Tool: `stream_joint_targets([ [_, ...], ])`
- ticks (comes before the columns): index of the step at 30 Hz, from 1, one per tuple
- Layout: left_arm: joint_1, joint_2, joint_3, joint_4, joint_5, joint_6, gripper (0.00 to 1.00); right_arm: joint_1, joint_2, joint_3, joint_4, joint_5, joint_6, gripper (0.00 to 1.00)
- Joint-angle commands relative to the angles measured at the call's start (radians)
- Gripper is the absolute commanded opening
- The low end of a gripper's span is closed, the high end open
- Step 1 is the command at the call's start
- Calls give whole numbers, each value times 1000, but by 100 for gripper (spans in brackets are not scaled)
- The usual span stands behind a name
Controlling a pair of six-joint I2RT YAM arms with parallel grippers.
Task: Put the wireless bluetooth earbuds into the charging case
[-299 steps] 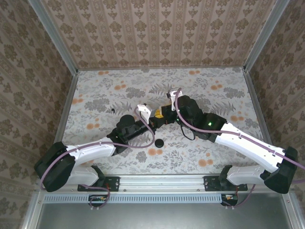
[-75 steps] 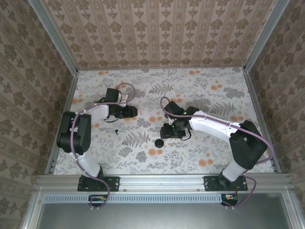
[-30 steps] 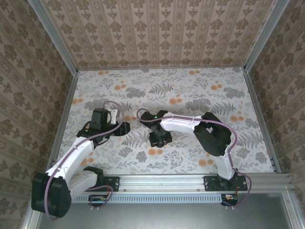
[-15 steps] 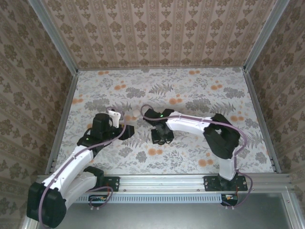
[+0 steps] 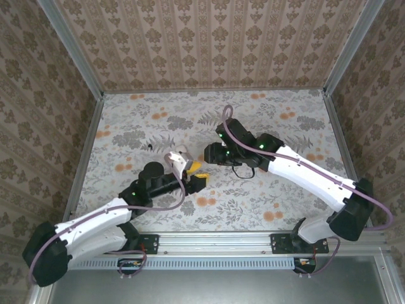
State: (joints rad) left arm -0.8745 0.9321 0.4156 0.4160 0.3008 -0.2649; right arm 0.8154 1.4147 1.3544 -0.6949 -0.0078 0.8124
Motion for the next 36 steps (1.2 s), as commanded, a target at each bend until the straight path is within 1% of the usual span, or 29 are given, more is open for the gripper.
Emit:
stream_joint_targets([
  [1, -26, 70, 60, 195, -29, 21, 62, -4, -64, -9, 39, -23, 44, 49],
  [5, -26, 148, 74, 317, -31, -38, 60, -5, -100, -23, 50, -44, 60, 49],
  [8, -25, 172, 72, 389, -26, -64, 58, -10, -129, -47, 58, -47, 72, 49],
  [16, -24, 176, 84, 402, -48, -85, 55, -15, -152, -81, 82, -72, 92, 48],
  [21, -21, 192, 94, 405, -60, -89, 50, -15, -152, -93, 114, -104, 109, 49],
  [24, -16, 209, 91, 436, -60, -107, 40, -15, -152, -90, 119, -110, 111, 49],
  [28, -9, 220, 95, 434, -57, -126, 20, -15, -159, -97, 128, -108, 108, 49],
  [30, -4, 218, 94, 431, -50, -135, 11, -15, -166, -105, 140, -108, 101, 51],
  [33, 15, 209, 86, 425, -27, -161, 5, -17, -182, -121, 154, -106, 83, 60],
  [36, 44, 187, 67, 423, 1, -202, 1, -20, -213, -134, 201, -101, 49, 65],
])
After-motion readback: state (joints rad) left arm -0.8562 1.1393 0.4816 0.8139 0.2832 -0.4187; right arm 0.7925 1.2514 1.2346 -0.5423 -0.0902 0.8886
